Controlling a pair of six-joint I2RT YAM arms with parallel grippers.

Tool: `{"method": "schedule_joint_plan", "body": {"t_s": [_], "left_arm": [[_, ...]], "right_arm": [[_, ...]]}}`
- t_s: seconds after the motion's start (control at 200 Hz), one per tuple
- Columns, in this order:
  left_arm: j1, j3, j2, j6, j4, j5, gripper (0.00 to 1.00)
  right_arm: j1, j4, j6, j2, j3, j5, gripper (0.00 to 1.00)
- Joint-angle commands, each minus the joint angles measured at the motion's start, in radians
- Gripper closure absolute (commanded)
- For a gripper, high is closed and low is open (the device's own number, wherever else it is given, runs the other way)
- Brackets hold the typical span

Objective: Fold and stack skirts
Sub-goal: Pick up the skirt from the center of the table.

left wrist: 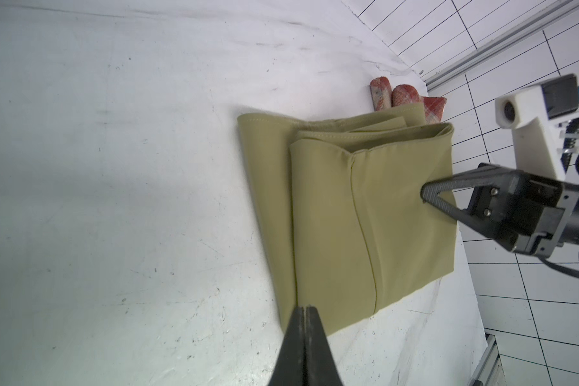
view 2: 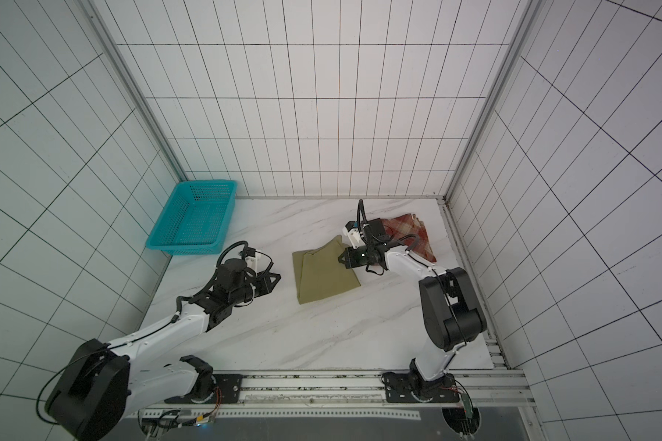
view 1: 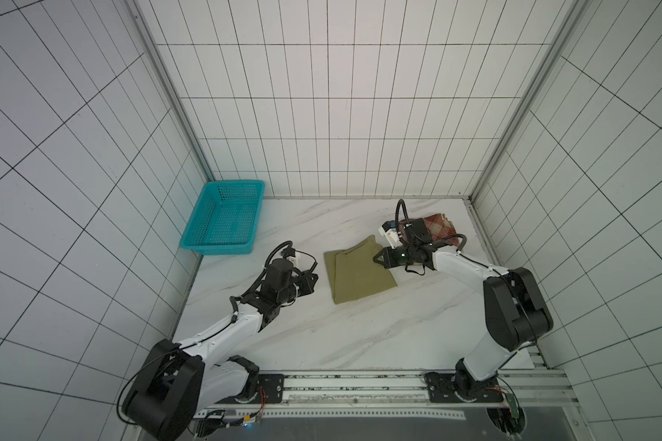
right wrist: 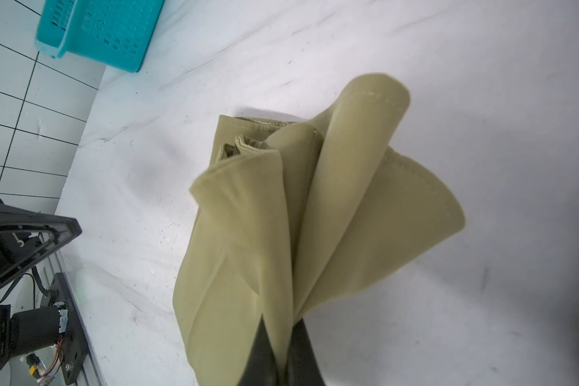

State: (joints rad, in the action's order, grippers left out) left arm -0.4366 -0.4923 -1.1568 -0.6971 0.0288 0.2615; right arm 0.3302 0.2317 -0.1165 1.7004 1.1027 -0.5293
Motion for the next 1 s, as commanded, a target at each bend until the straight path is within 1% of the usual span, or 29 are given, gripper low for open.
{"method": "schedule_joint_plan", "body": {"t_s": [0.0,0.21,0.355,0.47,0.555,0.685,0.755,0.994], "left_arm": [[0.01,0.004,0.021,0.019,-0.026,0.008,1.0],[0.024,-0.017,0.035,0.021,-0.057,0.006,1.0],[0.029,-0.058,0.017,0.015,-0.087,0.009,1.0],[0.03,-0.096,-0.004,0.004,-0.104,0.02,1.0],[0.032,-0.119,-0.017,0.0,-0.109,0.018,1.0],[0.033,-0.161,-0.041,0.004,-0.132,0.026,1.0],[0.033,-0.177,-0.051,0.005,-0.143,0.03,1.0],[0.033,-0.191,-0.062,-0.007,-0.147,0.022,1.0]], "right_arm": [[-0.064,0.136,0.116,0.043,0.153,-0.05,1.0],[-0.169,0.231,0.198,0.094,0.286,-0.119,1.0],[-0.231,0.385,0.278,0.178,0.444,-0.181,1.0],[-0.275,0.504,0.322,0.246,0.575,-0.193,1.0],[-0.306,0.555,0.339,0.277,0.64,-0.22,1.0],[-0.356,0.613,0.369,0.313,0.718,-0.311,1.0],[-0.382,0.688,0.405,0.346,0.783,-0.352,1.0],[-0.449,0.891,0.486,0.457,0.995,-0.424,1.0]]}}
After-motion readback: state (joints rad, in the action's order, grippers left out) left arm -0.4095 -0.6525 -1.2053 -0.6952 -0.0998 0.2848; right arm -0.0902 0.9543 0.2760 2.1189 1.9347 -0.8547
